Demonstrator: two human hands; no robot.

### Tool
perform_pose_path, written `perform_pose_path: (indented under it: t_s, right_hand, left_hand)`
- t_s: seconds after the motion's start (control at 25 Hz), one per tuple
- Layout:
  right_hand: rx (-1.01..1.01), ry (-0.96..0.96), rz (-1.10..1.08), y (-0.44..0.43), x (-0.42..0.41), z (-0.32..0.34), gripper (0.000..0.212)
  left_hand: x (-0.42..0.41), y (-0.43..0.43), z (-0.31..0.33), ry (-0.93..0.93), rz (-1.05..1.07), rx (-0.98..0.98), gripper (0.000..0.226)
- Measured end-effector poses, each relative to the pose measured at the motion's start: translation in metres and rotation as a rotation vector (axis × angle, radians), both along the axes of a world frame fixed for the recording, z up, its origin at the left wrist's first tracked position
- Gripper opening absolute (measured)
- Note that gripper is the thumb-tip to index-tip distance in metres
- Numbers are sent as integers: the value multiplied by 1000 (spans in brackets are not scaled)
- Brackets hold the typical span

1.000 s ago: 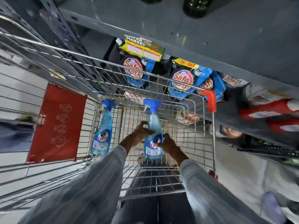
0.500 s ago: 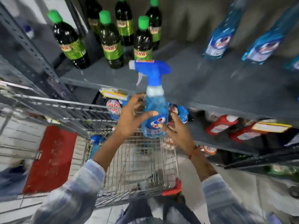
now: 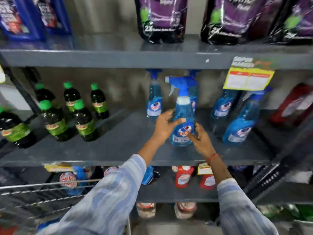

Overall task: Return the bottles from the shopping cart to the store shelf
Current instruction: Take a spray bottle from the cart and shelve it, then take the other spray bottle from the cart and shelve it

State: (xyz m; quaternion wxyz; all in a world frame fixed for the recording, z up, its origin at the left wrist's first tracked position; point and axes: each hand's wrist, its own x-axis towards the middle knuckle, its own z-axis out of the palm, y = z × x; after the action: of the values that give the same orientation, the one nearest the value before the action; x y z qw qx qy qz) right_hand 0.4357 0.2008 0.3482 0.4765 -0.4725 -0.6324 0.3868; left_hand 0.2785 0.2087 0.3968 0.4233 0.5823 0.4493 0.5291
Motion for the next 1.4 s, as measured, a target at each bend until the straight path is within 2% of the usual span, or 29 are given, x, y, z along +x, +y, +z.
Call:
perform_pose_path:
  t_s: [0.12,0.2,0.24,0.4,0.6,0.68,0.76,0.84,0.96,1.08,1.4]
  right_hand:
    - [-28,-2,-56,25,40,-15,47]
    - [-34,-12,-124,40,55,-25,70]
    - [-52,-16,-144,47,58,-30,72]
    - [-149,22,-159,64,59,-34,54]
    - [-158,23,-161,71,56,-31,53]
    - [-164,0,-177,66,54,-26,61]
    - [-106,17,-276,51,45,-13,67]
    - [44,30,-404,31,25,-2,66]
    - [171,101,-403,-1,-24,7,63]
    - [160,123,-313,-32,-87,3,58]
    - [-7,15,-6,-123,-310,-80,53]
  left_hand:
    - [43,30,-14,24,-37,-19,44]
    - [62,47,-25,52,-52,-15,44]
    - [69,55,-29,65,-51,-13,44]
    - [75,75,-32,79,-47,-41,44]
    - [75,91,-37,114,-40,-61,63]
    - [76,87,-36,138,-18,-51,71]
    - [72,73,-30,146,23,-27,77]
    - [60,54,-24,90,64,10,72]
    - [22,17,-19,73,146,87,60]
    - [-41,-24,-28,27,244,113,53]
    - [-278,-163,-131,21,575,-194,43]
